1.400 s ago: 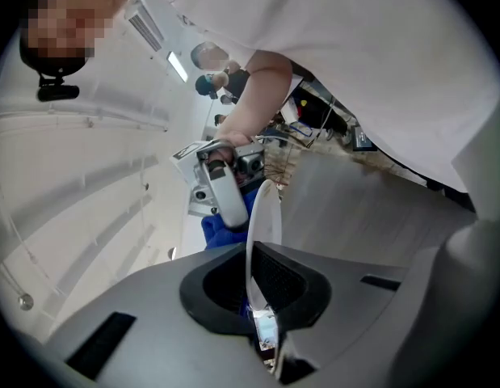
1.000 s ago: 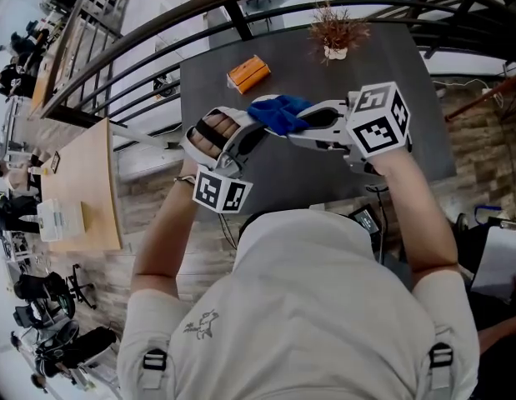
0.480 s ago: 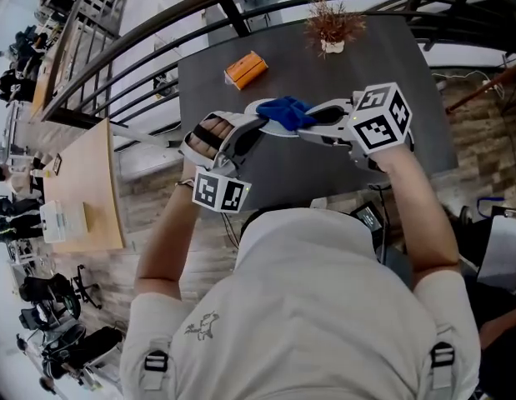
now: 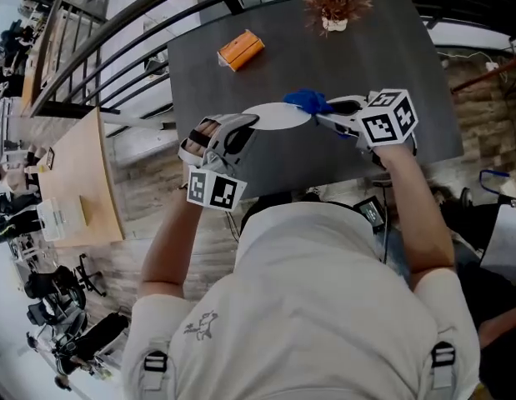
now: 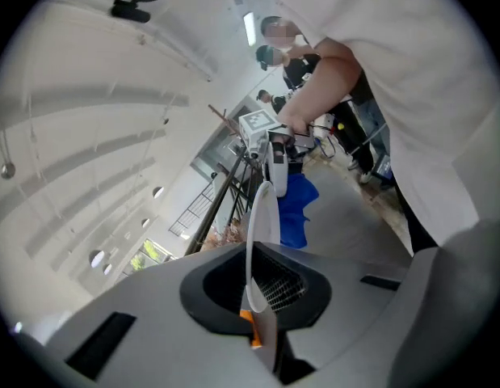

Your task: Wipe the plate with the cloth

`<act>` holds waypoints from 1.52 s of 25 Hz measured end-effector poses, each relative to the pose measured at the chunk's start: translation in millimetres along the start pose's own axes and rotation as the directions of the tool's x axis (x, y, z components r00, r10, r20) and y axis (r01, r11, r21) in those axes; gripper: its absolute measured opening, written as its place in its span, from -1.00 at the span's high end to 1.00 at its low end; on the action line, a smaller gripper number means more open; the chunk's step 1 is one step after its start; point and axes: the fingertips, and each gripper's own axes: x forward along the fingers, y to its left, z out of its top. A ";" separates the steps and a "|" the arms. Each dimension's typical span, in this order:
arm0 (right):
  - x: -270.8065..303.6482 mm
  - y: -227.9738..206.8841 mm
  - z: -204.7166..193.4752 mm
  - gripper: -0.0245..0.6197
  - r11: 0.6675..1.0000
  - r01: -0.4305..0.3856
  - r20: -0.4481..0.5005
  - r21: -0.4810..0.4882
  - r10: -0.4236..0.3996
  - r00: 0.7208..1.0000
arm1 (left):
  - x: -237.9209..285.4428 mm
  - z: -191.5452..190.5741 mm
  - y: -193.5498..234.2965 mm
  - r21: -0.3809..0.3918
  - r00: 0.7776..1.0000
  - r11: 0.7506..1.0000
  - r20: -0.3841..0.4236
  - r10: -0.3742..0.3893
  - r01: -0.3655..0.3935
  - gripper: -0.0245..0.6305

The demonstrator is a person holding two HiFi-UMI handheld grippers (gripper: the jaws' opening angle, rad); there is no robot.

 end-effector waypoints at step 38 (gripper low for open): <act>185.9 -94.9 -115.1 0.66 0.886 0.201 -0.070 0.417 -0.189 0.979 | 131.3 -261.3 -202.5 -0.899 0.929 -0.432 0.100 -0.355 -0.068 0.87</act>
